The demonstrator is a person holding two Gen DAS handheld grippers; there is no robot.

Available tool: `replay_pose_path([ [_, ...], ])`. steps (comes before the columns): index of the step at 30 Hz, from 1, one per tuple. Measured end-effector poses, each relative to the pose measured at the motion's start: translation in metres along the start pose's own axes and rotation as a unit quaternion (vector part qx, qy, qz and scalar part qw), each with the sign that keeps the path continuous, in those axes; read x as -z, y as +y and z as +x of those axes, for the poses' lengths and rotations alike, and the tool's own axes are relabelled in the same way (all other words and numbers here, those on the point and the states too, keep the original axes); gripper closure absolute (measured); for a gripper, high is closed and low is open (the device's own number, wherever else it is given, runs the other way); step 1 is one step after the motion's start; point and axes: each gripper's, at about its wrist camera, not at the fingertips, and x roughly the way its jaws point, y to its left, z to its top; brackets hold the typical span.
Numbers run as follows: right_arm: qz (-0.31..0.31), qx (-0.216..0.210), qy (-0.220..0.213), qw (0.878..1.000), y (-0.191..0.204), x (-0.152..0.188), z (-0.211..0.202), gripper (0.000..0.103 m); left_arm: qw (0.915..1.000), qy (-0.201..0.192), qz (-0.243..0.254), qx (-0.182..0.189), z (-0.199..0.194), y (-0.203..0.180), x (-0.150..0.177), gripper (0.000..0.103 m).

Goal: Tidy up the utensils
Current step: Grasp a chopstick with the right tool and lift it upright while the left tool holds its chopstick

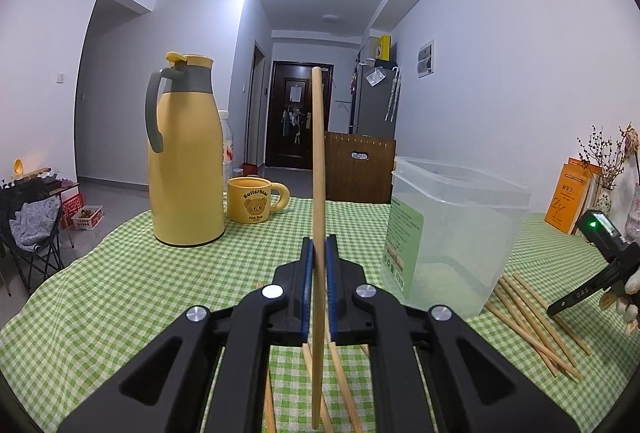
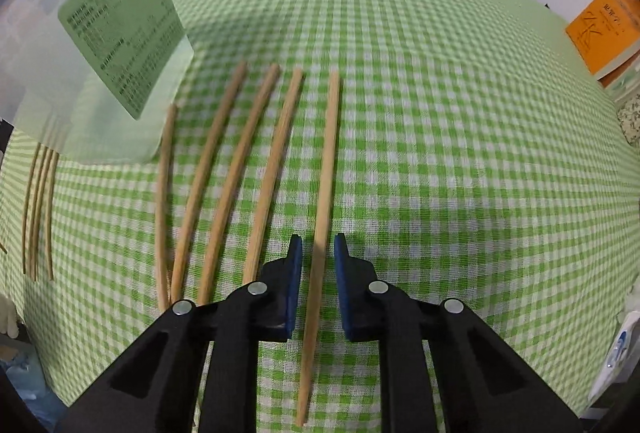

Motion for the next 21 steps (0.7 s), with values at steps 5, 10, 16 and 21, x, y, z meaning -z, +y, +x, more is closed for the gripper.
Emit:
replay_pose_path([
  [5,-0.002,0.006,0.016,1.0,0.009,-0.008,0.013,0.093,1.0,-0.002,-0.001,0.003,-0.002,0.0,-0.001,0.099],
  [10,0.007,0.009,0.037,0.999,0.007,-0.023,0.016,0.094,1.0,-0.006,-0.001,0.007,-0.005,0.0,-0.001,0.099],
  [16,0.023,0.005,0.04,0.999,0.0,-0.032,0.016,0.096,0.9999,-0.005,-0.004,0.008,-0.005,0.001,-0.001,0.099],
  [21,0.026,0.007,0.033,0.999,-0.003,-0.03,0.013,0.096,1.0,-0.005,-0.005,0.006,-0.005,0.001,-0.001,0.099],
])
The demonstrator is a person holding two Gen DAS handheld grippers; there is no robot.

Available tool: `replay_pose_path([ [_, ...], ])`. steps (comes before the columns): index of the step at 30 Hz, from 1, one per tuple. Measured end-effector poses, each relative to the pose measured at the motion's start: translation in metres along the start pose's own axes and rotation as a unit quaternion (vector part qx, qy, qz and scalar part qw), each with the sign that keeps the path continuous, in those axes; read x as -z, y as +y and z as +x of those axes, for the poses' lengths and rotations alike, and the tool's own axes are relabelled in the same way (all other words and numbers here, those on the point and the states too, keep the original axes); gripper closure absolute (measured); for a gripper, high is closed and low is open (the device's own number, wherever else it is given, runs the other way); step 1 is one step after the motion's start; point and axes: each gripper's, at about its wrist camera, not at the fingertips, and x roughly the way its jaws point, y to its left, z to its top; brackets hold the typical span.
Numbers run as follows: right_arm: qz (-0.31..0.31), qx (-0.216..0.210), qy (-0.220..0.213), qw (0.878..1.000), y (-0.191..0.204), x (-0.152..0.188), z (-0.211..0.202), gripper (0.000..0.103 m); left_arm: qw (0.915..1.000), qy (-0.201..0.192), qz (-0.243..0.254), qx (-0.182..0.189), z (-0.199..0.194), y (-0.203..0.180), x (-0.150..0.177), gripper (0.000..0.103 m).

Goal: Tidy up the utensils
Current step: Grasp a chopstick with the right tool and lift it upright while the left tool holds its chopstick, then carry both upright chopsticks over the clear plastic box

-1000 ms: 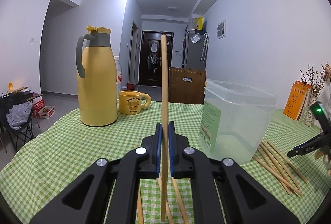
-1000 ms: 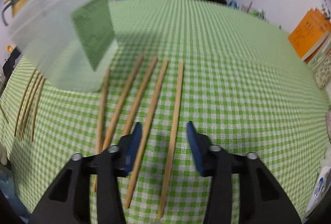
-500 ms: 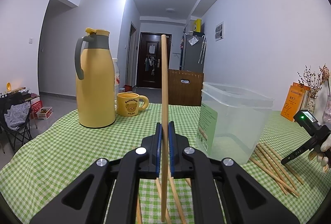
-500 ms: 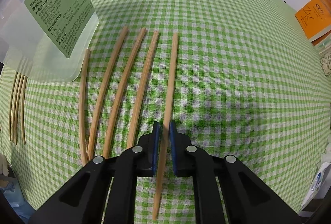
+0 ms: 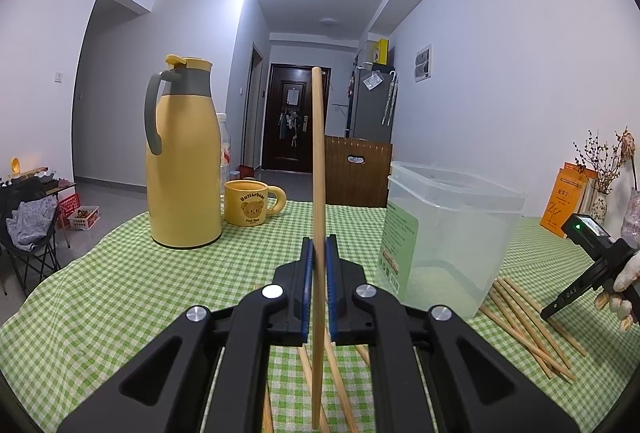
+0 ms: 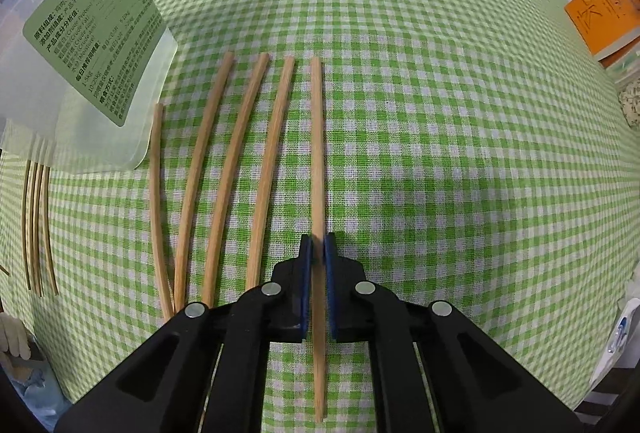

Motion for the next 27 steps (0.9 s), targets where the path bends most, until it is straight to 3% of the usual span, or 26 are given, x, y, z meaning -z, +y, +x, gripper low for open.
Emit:
replay_pose_path([
  [4,-0.004,0.008,-0.01,1.0,0.005,0.01,-0.002,0.096,1.0,0.002,-0.003,-0.002,0.001,0.001,-0.001,0.099],
  [7,-0.015,0.005,-0.045,0.999,0.012,0.019,-0.013,0.096,1.0,0.001,-0.003,-0.002,0.001,0.001,-0.001,0.099],
  [13,-0.011,-0.024,-0.182,0.983,0.012,0.042,-0.059,0.096,1.0,0.005,-0.007,0.0,0.004,0.003,0.0,0.099],
  [17,-0.012,-0.044,-0.276,0.96,0.017,0.065,-0.088,0.096,1.0,0.006,-0.007,-0.002,0.004,0.003,0.0,0.099],
  [20,-0.02,-0.038,-0.349,0.936,0.024,0.086,-0.107,0.096,0.9999,0.007,-0.007,-0.003,0.005,0.003,0.001,0.099],
  [27,-0.027,-0.033,-0.455,0.889,0.035,0.117,-0.123,0.096,0.9999,0.009,-0.009,-0.002,0.005,0.003,0.002,0.099],
])
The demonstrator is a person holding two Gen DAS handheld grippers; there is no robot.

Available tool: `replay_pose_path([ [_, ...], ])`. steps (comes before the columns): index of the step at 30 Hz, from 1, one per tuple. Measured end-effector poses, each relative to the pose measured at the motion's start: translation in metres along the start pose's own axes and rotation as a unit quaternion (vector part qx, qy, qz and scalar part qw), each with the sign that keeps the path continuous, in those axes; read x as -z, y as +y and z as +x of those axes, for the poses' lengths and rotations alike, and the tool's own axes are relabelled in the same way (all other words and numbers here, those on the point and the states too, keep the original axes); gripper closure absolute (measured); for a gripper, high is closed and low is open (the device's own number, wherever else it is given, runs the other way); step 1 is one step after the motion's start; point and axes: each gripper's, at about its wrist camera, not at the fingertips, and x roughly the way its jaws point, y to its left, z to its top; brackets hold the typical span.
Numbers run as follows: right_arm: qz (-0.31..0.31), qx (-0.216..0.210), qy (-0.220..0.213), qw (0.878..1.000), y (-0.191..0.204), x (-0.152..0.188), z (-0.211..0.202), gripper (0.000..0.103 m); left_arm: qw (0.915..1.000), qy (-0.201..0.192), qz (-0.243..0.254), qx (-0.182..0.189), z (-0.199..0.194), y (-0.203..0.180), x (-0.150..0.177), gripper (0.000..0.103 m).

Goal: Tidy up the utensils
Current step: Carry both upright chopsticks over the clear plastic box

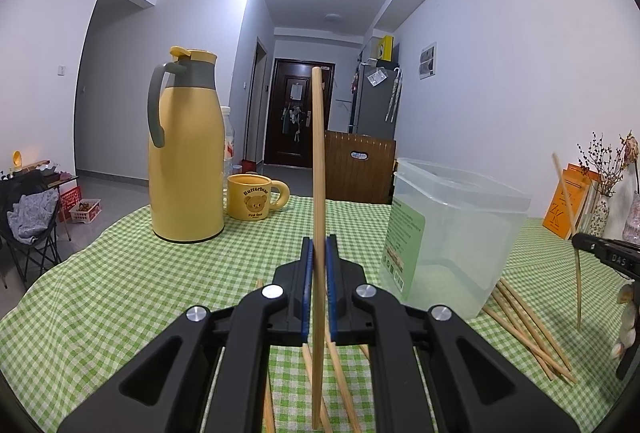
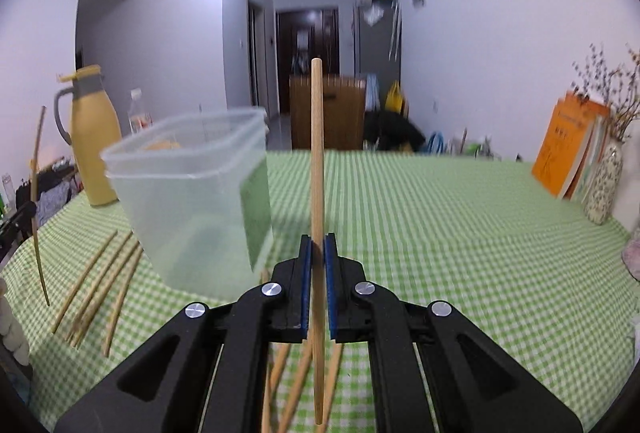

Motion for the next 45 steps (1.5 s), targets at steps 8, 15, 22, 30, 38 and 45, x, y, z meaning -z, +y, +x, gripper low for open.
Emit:
replay_pose_path([
  [8,0.001,0.009,-0.121,0.993,0.017,0.012,-0.03,0.096,1.0,0.001,0.004,-0.008,0.001,-0.001,0.0,0.099],
  [15,-0.029,0.011,-0.137,0.99,0.032,0.025,-0.029,0.096,0.9999,0.002,0.01,-0.013,0.003,-0.002,0.001,0.099],
  [22,-0.039,0.005,-0.147,0.988,0.038,0.028,-0.035,0.096,0.9994,0.0,0.027,-0.02,0.003,-0.011,0.0,0.099],
  [30,-0.036,-0.006,-0.147,0.988,0.037,0.026,-0.036,0.096,0.9988,-0.004,0.037,-0.033,0.0,-0.02,-0.007,0.099],
  [38,-0.023,-0.006,-0.146,0.989,0.032,0.02,-0.04,0.096,0.9985,-0.02,0.034,-0.038,-0.013,-0.022,-0.018,0.099],
  [45,-0.012,-0.009,-0.151,0.988,0.028,0.012,-0.046,0.096,0.9983,-0.035,0.033,-0.034,-0.024,-0.027,-0.029,0.099],
])
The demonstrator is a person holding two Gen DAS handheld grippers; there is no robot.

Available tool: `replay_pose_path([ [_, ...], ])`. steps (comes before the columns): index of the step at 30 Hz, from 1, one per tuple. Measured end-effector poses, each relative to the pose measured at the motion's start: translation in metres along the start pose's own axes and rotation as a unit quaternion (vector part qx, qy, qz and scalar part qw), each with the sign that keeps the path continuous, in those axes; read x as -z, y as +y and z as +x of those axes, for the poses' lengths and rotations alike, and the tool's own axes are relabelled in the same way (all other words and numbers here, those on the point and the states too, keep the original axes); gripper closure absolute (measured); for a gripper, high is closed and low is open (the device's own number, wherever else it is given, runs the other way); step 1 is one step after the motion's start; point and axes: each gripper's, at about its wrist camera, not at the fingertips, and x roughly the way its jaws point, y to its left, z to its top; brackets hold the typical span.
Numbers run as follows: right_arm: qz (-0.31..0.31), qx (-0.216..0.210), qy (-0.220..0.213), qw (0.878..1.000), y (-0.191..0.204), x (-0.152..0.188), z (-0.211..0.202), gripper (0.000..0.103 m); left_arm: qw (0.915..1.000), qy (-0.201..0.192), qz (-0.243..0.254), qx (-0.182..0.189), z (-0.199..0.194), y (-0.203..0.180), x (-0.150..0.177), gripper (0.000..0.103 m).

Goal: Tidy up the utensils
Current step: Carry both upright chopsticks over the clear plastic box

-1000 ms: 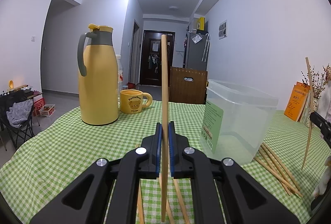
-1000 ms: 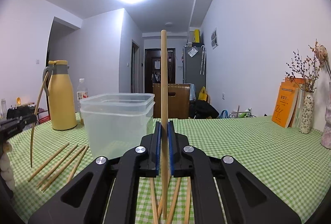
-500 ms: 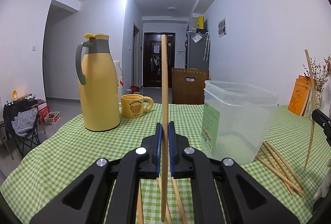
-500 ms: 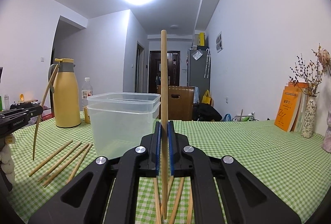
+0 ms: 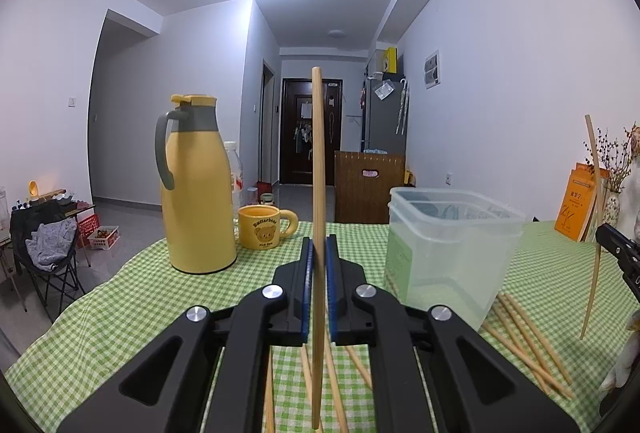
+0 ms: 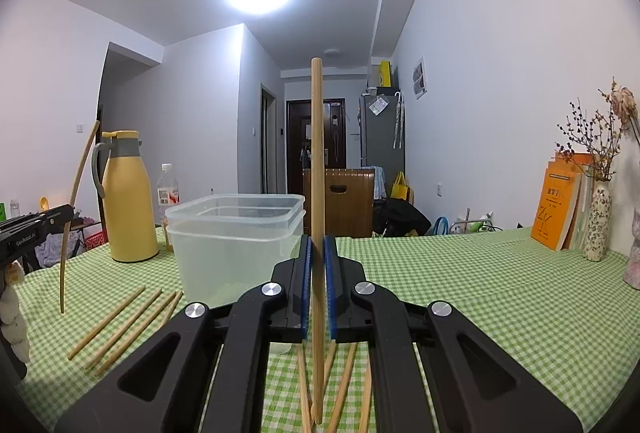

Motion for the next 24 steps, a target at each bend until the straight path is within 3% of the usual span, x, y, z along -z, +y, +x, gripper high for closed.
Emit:
replay_pose_path([
  [24,-0.015,-0.029,-0.059,0.998,0.023,-0.06,0.002,0.096,0.9975,-0.053,-0.018,0.043,-0.016,-0.027,-0.066,0.099],
])
